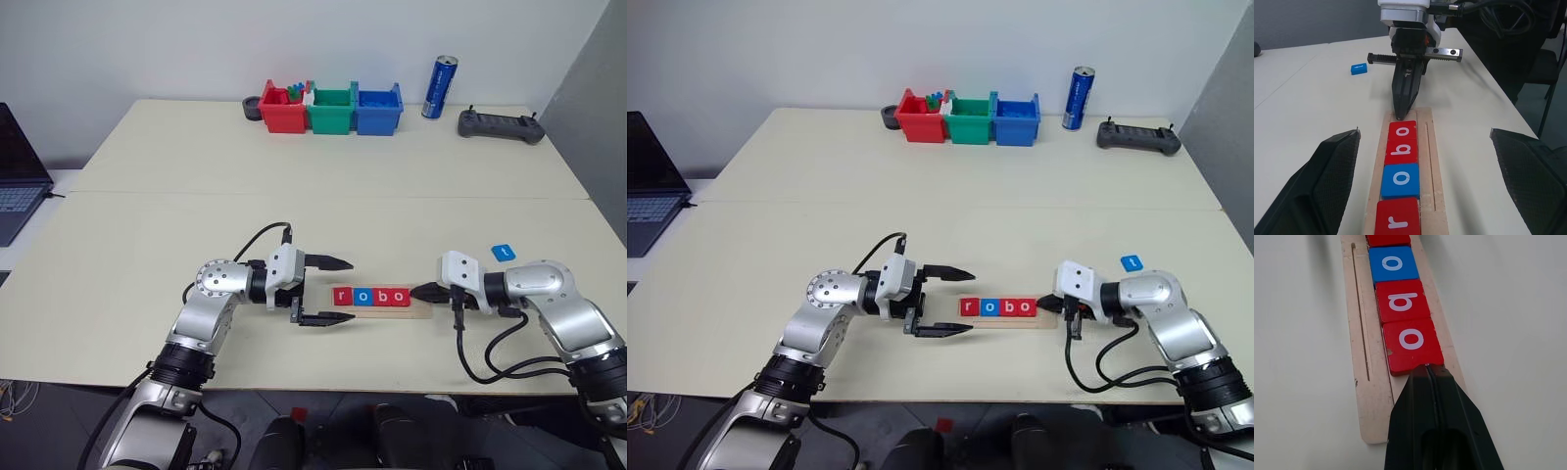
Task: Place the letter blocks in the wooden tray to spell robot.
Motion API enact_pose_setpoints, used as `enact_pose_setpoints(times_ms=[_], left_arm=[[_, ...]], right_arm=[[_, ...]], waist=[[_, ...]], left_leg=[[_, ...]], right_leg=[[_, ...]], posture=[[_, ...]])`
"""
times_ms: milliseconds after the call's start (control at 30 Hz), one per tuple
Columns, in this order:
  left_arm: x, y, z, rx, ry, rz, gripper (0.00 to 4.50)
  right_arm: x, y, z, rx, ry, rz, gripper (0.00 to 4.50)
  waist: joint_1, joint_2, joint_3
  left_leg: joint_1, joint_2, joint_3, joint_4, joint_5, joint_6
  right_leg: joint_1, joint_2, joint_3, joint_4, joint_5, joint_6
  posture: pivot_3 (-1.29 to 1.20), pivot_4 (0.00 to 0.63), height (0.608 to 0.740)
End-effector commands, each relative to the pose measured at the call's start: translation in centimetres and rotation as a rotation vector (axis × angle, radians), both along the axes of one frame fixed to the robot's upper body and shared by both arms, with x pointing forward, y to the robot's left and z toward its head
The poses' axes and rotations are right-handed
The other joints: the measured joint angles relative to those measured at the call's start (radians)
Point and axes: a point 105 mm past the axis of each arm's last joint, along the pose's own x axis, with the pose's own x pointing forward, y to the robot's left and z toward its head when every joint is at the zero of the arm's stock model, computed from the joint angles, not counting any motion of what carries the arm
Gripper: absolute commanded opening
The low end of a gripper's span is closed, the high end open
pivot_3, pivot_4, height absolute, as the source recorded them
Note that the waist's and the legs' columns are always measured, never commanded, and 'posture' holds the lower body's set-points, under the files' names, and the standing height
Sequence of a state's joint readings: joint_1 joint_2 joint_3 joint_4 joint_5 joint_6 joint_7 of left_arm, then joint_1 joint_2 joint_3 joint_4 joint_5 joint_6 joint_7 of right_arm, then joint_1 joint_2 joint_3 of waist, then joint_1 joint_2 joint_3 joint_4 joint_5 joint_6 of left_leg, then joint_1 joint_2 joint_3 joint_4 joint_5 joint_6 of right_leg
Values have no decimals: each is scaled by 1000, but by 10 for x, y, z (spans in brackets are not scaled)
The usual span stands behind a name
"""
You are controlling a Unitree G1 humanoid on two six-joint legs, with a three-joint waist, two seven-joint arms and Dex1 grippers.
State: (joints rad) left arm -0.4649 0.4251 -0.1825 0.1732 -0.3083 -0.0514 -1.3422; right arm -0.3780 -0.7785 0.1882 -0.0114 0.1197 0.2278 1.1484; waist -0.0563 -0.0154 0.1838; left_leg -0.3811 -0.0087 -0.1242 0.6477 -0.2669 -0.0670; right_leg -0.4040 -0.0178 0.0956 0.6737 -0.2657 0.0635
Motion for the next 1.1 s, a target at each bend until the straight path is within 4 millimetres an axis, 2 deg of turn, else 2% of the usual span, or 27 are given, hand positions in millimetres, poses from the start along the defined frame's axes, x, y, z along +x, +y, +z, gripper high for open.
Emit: enact_pose_setpoints(times_ms=[33,67,167,233,367,533,633,800,967,1100], left_arm=[[-1,-2,8,-20,-30,-8,4500],[0,-1,8,-24,-32,-4,4500],[3,-1,11,-41,-37,18,4500],[4,-1,11,-48,-38,27,4500],[6,-6,12,-65,-38,28,4500],[8,-12,13,-80,-41,11,4500],[10,-15,14,-83,-46,0,4500],[11,-18,15,-86,-52,-11,4500],[10,-17,15,-84,-55,-14,4500],[10,-16,15,-84,-56,-9,4500]], right_arm=[[5,-12,31,41,-100,-75,20],[5,-16,39,73,-118,-125,20],[-1,-26,53,161,-148,-270,551],[-6,-33,54,197,-148,-356,1223],[-7,-67,41,256,-177,-676,2646],[6,-109,37,275,-241,-991,4348],[16,-123,42,297,-257,-1078,4428],[31,-134,42,320,-234,-1126,4428],[43,-139,36,379,-150,-1155,4428],[50,-137,27,413,-73,-1147,4428]], waist=[[2,0,0],[2,0,0],[6,0,0],[7,0,0],[9,0,0],[5,0,0],[3,0,0],[0,0,0],[-1,0,0],[-1,0,0]], left_leg=[[0,0,0,0,0,0],[0,0,0,0,0,0],[-1,0,-1,0,0,0],[-1,0,-1,0,0,0],[-1,0,0,0,0,0],[0,0,1,0,0,0],[1,0,1,0,0,0],[1,0,1,0,0,0],[1,0,1,0,0,0],[1,0,1,0,0,0]], right_leg=[[0,0,0,0,0,0],[0,0,0,0,0,0],[0,0,0,0,0,0],[0,0,-1,0,0,0],[0,0,0,0,0,0],[0,0,1,2,0,0],[0,0,2,2,0,0],[0,1,2,2,0,0],[0,1,2,2,0,0],[0,1,2,2,0,0]], posture=[[0,150,740],[0,150,740],[0,150,740],[0,150,740],[0,150,740],[0,150,740],[0,150,740],[0,150,740],[0,150,740],[0,150,740]])
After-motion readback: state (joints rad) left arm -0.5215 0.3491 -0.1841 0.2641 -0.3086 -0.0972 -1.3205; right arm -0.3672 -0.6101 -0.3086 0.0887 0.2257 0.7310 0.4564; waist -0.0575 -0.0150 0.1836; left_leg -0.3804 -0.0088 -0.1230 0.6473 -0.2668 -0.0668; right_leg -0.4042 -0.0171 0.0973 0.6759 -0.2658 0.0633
